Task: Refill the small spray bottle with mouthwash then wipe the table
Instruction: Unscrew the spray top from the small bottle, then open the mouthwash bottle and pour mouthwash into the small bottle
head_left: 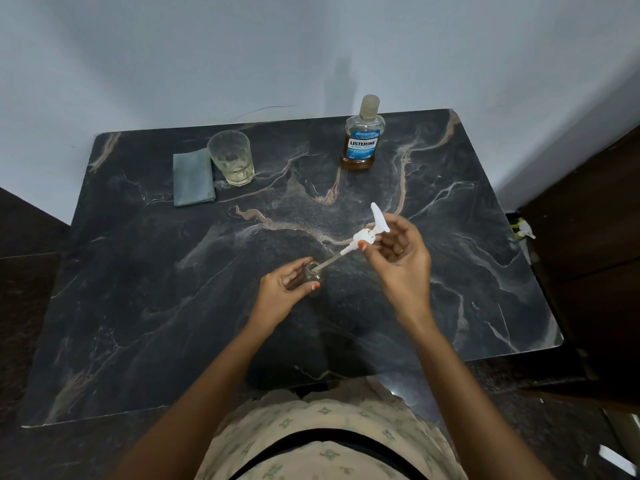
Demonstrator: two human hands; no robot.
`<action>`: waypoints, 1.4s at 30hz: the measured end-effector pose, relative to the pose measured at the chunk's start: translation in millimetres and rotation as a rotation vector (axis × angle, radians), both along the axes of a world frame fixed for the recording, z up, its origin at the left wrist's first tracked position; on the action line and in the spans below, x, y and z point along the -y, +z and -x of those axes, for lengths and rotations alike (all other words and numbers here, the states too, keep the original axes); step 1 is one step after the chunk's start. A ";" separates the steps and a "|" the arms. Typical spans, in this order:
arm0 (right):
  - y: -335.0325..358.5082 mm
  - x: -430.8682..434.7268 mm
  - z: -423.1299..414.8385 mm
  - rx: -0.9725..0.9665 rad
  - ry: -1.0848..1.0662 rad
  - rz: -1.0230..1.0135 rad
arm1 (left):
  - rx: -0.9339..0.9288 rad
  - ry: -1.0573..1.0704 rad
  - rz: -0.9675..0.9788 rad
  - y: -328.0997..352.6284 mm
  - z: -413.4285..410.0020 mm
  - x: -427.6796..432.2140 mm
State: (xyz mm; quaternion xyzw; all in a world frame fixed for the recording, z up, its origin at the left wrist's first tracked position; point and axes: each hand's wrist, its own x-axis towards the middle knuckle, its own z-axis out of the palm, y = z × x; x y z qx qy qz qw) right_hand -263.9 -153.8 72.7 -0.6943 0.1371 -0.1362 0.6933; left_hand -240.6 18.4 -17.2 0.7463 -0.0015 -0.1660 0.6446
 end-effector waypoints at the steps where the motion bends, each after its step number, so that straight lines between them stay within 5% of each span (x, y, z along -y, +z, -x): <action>1: 1.4 1.9 0.7 0.009 -0.005 0.001 | 0.002 0.001 -0.003 0.1 -0.1 -0.6; 9: 5.8 39.2 8.3 0.038 -0.136 -0.043 | 0.004 0.008 -0.011 2.1 2.8 1.1; 23: -118.2 102.7 61.8 -0.461 -0.284 -0.061 | 0.094 0.015 -0.110 3.8 11.1 1.7; 32: -129.9 101.6 72.2 -0.574 -0.302 0.312 | 0.098 -0.011 -0.101 5.4 10.4 -2.6; 42: -110.9 94.6 61.7 -0.508 -0.364 0.418 | 0.102 -0.016 -0.049 3.4 13.7 -5.7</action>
